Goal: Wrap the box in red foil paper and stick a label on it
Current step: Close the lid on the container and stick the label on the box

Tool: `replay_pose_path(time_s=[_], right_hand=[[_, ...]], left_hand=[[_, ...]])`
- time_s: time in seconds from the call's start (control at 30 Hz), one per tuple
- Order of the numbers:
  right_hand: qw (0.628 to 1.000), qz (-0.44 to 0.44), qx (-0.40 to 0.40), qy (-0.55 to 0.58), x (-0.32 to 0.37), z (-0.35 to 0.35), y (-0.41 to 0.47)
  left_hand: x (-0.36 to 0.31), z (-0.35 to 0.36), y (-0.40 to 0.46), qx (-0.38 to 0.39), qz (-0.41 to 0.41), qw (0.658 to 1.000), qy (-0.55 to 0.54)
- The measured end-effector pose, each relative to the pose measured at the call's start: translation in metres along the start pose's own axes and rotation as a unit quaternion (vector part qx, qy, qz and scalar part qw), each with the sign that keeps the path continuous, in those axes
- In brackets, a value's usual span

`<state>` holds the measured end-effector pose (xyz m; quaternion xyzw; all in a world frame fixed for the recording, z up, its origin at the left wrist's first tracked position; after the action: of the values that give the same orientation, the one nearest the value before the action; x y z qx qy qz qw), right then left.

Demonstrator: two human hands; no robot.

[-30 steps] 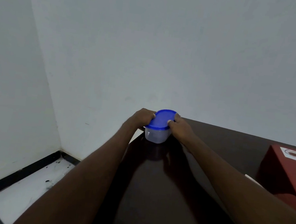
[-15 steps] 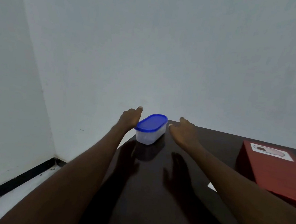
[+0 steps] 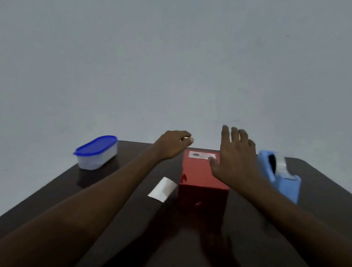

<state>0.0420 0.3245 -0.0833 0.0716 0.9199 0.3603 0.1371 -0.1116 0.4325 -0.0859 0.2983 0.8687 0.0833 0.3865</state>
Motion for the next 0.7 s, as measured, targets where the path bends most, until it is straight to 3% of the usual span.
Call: replay_pose_path(time_s=[0.1, 0.23, 0.33, 0.43, 0.57, 0.7], right_hand=[[0.993, 0.109, 0.021, 0.043, -0.07, 0.0, -0.024], [0.966, 0.213, 0.037, 0.14, -0.139, 0.028, -0.064], [0.903, 0.296, 0.092, 0.298, -0.157, 0.056, -0.087], [0.848, 0.359, 0.154, 0.359, -0.167, 0.075, -0.099], [0.869, 0.32, 0.189, 0.328, -0.17, 0.088, -0.095], [0.879, 0.329, 0.17, 0.3, -0.177, 0.084, -0.09]], left_hand=[[-0.049, 0.057, 0.015, 0.057, -0.007, 0.992, -0.113], [-0.1, 0.135, 0.03, 0.136, -0.105, 0.949, -0.266], [-0.12, 0.175, 0.03, 0.182, -0.169, 0.896, -0.369], [-0.135, 0.201, 0.026, 0.198, -0.209, 0.858, -0.426], [-0.135, 0.213, 0.029, 0.173, -0.249, 0.836, -0.457], [-0.129, 0.215, 0.037, 0.159, -0.262, 0.816, -0.49]])
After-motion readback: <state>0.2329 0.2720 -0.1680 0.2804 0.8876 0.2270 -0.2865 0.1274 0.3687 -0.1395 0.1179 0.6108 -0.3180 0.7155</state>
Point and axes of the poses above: each hand's wrist, its own y-axis towards the middle knuckle, its own z-axis out of the palm, x = y × z, the point moved 6 cm from there along y, towards the middle knuckle, and after that the axes turned 12 degrees about -y, right-handed, at the moved point
